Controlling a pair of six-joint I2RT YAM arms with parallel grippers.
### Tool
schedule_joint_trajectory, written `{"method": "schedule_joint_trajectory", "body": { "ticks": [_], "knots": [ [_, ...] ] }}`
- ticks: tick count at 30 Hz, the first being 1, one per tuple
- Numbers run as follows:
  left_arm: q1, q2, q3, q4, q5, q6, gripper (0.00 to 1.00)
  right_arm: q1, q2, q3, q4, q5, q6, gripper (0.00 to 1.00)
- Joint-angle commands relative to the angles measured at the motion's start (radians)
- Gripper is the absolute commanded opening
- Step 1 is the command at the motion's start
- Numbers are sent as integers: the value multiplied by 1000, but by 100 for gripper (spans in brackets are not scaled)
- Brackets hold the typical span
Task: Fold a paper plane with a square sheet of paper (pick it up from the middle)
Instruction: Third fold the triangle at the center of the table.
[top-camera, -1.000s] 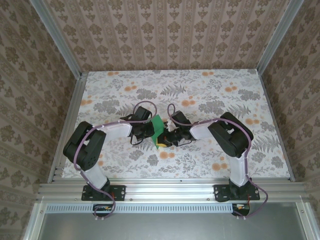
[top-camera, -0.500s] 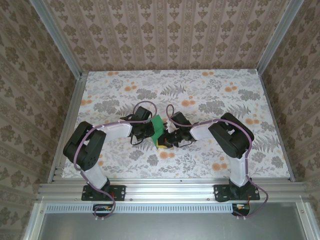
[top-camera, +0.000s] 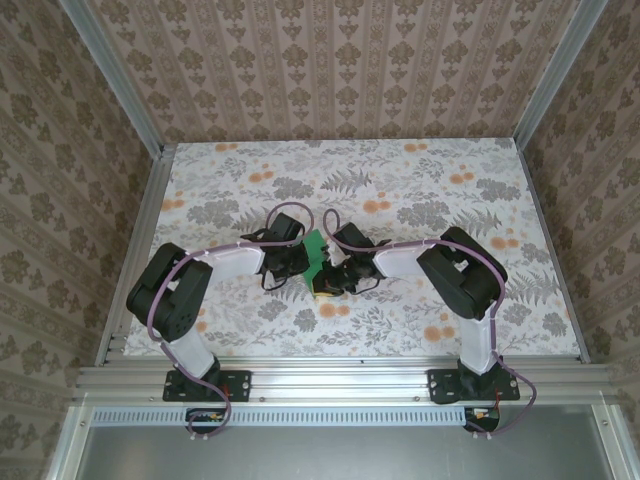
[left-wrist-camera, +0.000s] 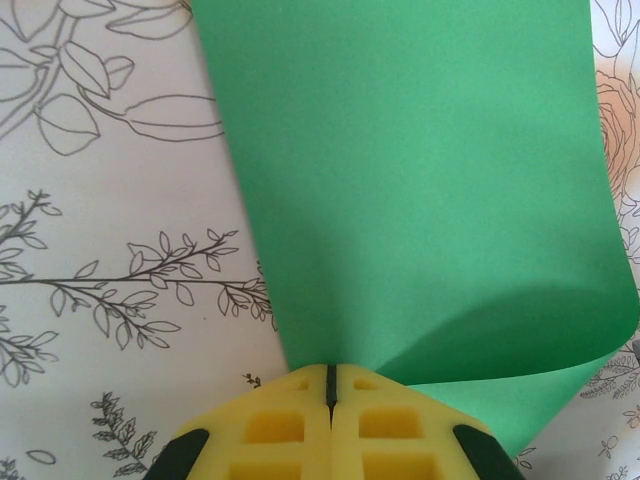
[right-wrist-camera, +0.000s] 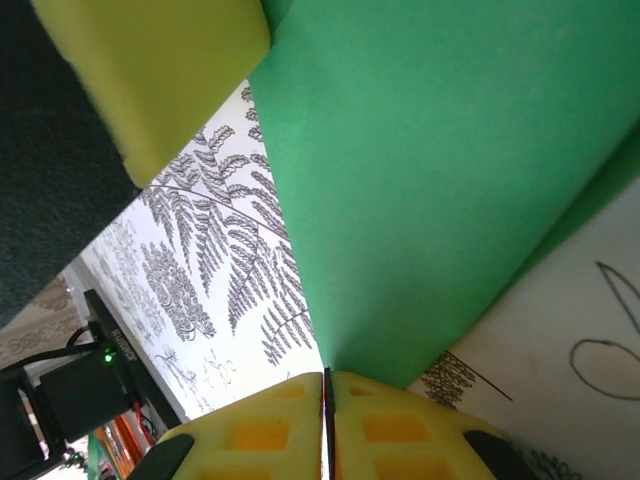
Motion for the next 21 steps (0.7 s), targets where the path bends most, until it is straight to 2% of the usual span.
{"method": "schedule_joint_trajectory", "body": {
  "ticks": [1,7,11,15,21],
  "knots": [
    [-12,49,-34,-78,-28,-16,0,35,44,14,-142,92,11,7],
    [-12,49,-30,-79,-27,-16,0,37,25,19,-174,112,27,3],
    [-11,50,-27,-84,-29,-10,0,8,-82,16,-71,49,56,8],
    [-11,48,-22,-90,-26,1,0,-45,-168,28,-36,61,44,13],
    [-11,49,-8,-93,-20,10,0,-92,-117,87,-125,114,-29,12]
  ]
}}
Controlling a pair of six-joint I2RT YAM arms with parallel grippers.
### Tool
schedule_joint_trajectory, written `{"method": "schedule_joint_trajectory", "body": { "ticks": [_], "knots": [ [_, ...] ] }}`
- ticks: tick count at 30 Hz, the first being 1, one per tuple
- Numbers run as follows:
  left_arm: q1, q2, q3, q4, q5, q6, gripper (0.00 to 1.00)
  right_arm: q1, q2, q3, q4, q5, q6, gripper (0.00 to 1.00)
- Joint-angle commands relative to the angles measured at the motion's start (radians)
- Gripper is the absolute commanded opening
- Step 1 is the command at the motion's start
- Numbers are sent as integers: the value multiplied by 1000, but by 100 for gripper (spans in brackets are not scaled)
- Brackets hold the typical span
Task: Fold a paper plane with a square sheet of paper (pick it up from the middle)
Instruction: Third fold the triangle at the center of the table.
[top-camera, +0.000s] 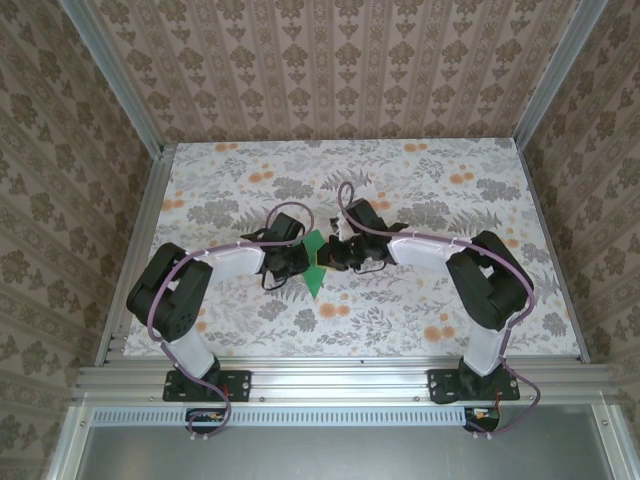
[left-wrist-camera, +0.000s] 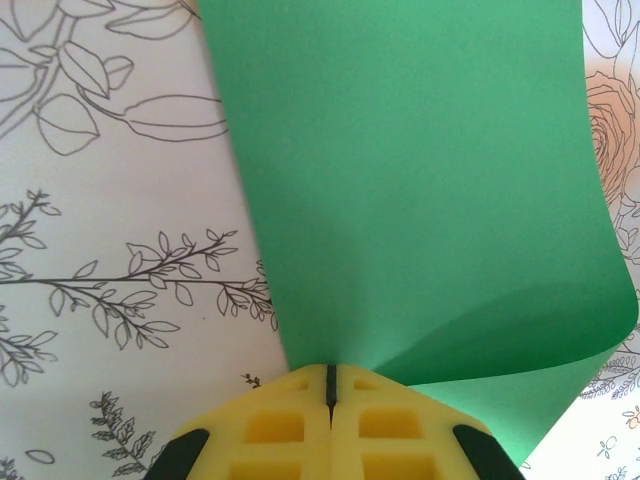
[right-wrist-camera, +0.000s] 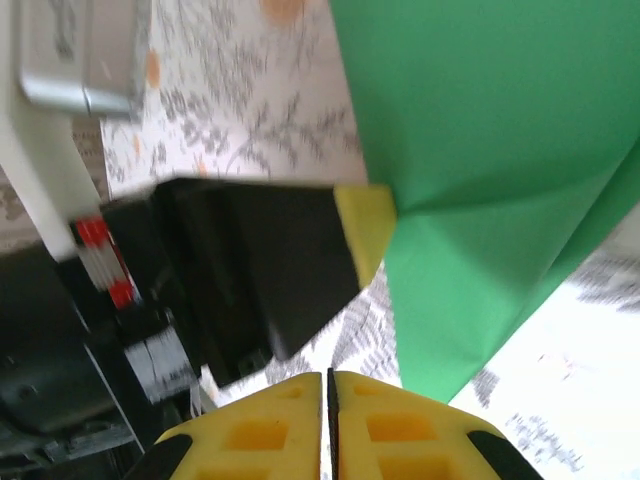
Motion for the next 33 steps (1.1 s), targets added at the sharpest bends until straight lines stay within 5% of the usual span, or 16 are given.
{"method": "schedule_joint_trajectory", "body": {
  "ticks": [1,13,33],
  "knots": [
    [-11,47,-11,-91,-20,11,0,-6,42,34,-75,37,-43,12],
    [-11,47,10,-106,-17,22,0,12,163,117,-103,9,-55,11],
    [-23,-42,59,-148,-20,40,2,11,224,84,-130,139,85,9]
  ]
}}
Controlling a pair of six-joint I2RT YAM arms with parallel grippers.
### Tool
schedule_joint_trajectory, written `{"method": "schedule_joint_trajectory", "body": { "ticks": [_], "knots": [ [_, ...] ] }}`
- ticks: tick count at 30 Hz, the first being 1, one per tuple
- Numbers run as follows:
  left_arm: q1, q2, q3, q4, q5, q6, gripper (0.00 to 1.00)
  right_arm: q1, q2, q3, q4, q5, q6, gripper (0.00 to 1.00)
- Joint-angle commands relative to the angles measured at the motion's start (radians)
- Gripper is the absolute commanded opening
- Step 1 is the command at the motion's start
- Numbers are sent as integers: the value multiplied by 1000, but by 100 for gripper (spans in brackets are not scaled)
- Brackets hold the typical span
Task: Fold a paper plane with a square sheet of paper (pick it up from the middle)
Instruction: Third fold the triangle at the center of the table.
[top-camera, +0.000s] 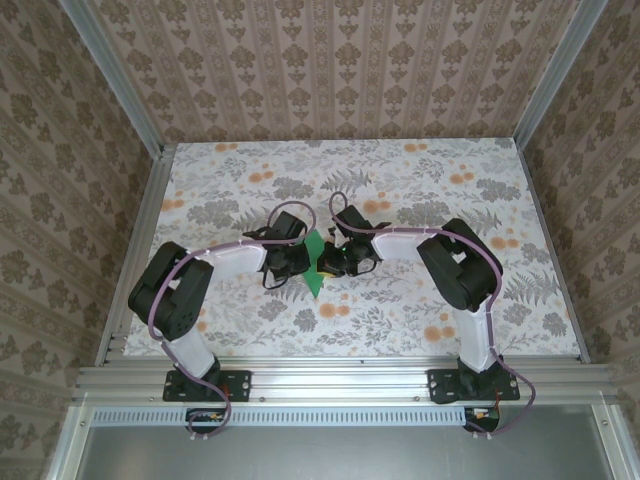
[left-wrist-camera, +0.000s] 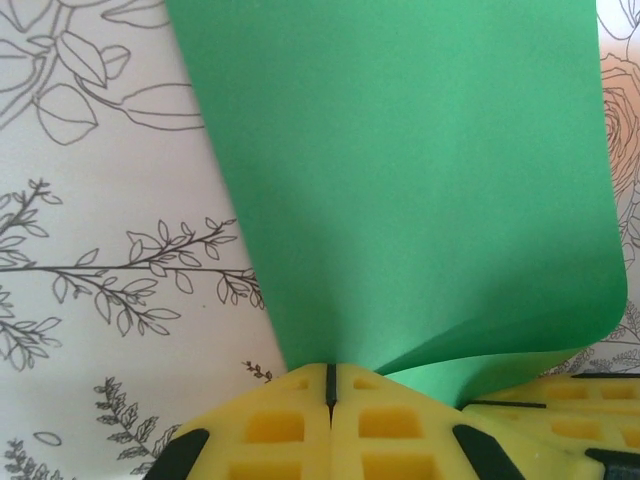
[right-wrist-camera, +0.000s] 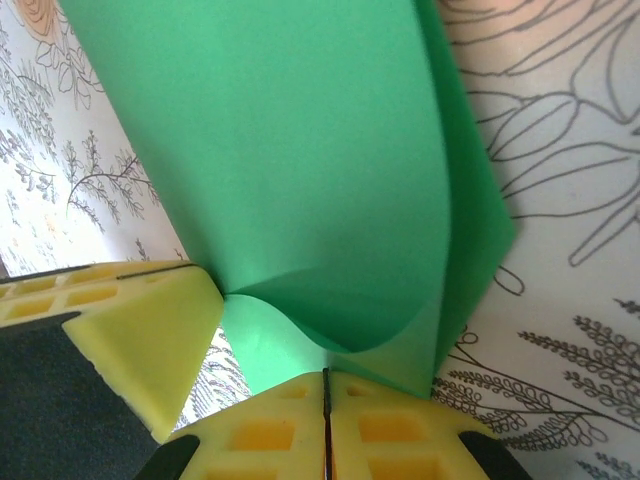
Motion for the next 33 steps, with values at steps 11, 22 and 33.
{"method": "schedule_joint_trajectory", "body": {
  "ticks": [11,22,33],
  "knots": [
    [-84,-251,-159,122,25,-130,21,5,20,-3,-85,103,67,9],
    [-161,-193,-302,374,75,-269,3,5,15,1,-78,98,109,9],
    [-168,-132,-279,256,5,-263,0,3,16,1,-79,99,110,9]
  ]
}}
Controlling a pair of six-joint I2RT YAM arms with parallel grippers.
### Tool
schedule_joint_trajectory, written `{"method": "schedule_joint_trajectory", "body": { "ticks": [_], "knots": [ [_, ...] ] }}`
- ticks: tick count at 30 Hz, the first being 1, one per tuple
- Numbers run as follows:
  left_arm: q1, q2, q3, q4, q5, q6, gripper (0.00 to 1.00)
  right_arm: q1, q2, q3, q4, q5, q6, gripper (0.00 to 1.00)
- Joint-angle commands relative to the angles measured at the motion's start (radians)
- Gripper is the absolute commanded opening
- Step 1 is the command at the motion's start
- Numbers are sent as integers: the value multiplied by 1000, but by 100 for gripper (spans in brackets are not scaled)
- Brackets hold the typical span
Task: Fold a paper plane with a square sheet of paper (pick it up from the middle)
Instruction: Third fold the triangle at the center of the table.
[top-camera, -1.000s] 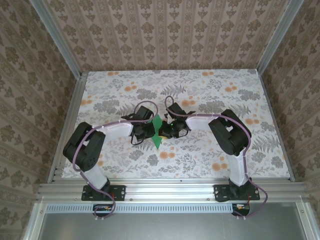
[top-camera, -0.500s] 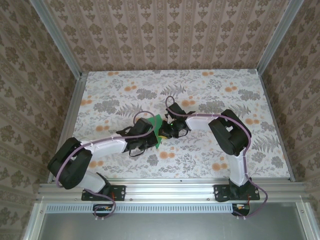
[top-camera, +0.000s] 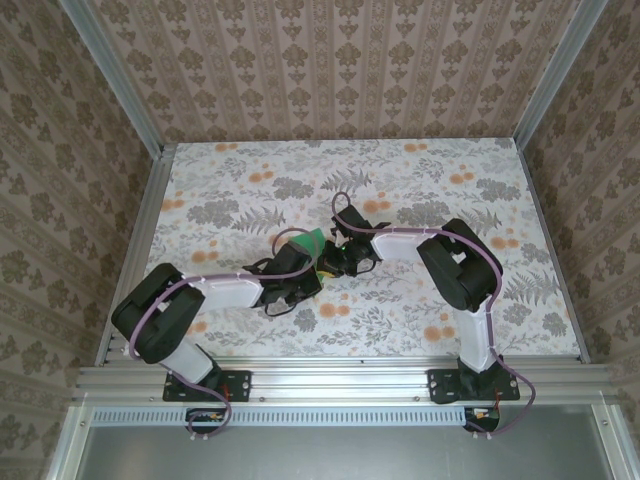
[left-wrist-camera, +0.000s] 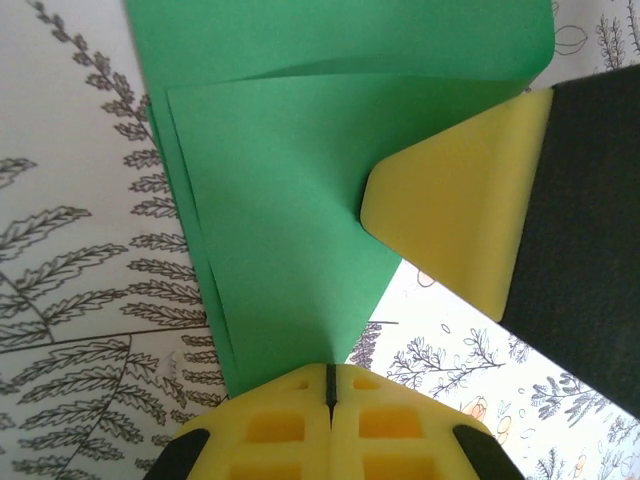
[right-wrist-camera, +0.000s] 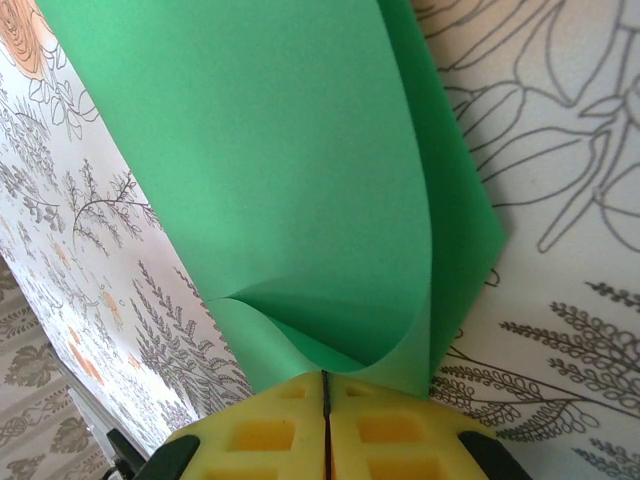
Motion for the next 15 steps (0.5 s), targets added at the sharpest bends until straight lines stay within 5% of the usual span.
{"method": "schedule_joint_trajectory", "body": {
  "ticks": [1,15],
  "knots": [
    [-11,10,-3,-95,-56,-17,0,0,17,2,-82,86,9,9],
    [-50,-18,-97,-123,-61,-67,0,-110,49,55,-38,19,-125,11]
  ]
}}
